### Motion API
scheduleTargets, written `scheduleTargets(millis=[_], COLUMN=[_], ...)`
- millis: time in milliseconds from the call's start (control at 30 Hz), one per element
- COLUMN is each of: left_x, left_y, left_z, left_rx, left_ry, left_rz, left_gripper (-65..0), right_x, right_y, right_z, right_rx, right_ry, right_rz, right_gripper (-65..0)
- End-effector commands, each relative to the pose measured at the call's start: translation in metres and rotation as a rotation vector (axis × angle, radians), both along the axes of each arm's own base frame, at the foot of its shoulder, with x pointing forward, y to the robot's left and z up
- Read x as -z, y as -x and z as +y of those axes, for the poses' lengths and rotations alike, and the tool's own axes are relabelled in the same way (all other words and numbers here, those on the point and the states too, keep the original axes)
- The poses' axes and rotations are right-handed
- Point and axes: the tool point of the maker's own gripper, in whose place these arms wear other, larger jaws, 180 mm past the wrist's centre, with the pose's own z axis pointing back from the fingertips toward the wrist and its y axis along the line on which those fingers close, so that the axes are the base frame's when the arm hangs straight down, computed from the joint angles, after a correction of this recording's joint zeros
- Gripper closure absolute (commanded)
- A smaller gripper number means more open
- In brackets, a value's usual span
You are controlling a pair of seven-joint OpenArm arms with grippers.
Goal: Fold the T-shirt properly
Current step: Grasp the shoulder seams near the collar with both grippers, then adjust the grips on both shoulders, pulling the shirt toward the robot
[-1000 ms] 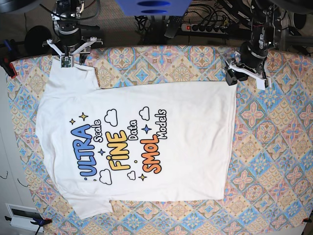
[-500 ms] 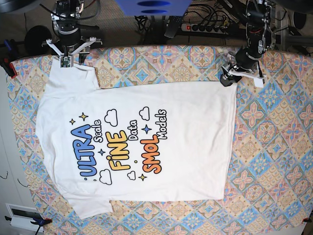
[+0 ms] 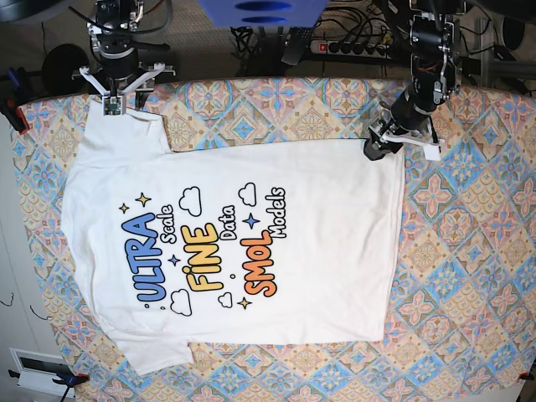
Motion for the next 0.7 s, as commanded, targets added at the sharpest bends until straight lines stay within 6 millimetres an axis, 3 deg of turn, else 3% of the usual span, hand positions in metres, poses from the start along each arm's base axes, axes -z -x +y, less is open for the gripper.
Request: scheduleTargets(millis=[0, 67, 167, 333, 400, 667], left_x=[0.002, 0.003, -0.002, -0.005, -0.008, 0.014], left_y=[0.01, 0.022, 0.028, 0.022, 0.012, 0.003], left_z=[-0.001, 0.0, 0.023, 0.032, 0.032, 0.034], left_rx=[0.002, -0.015, -0.074, -0.095, -0.096, -0.132], left_ry=[0.011, 0.029, 0.011, 0.002, 0.002, 0.031], left_rz=[0.023, 0.04, 0.033, 0.019, 0.0, 0.045], left_gripper=[-29.0, -29.0, -29.0, -29.0, -29.0, -29.0], right_x=[-0.009, -0.009, -0.009, -0.009, -0.009, -0.009], right_y=[-0.005, -0.005, -0.005, -0.006, -0.006, -0.006], right_z=[-0.002, -0.002, -0.002, -0.001, -0.001, -0.002], right_rx=[-0.007, -0.007, -0.007, -0.009, -0.009, -0.007], right_ry=[0.011, 0.011, 0.011, 0.009, 0.009, 0.011], right_rz=[-0.035, -0.035, -0.035, -0.036, -0.036, -0.037], right_gripper=[-28.2, -28.2, -28.2, -28.2, -28.2, -28.2])
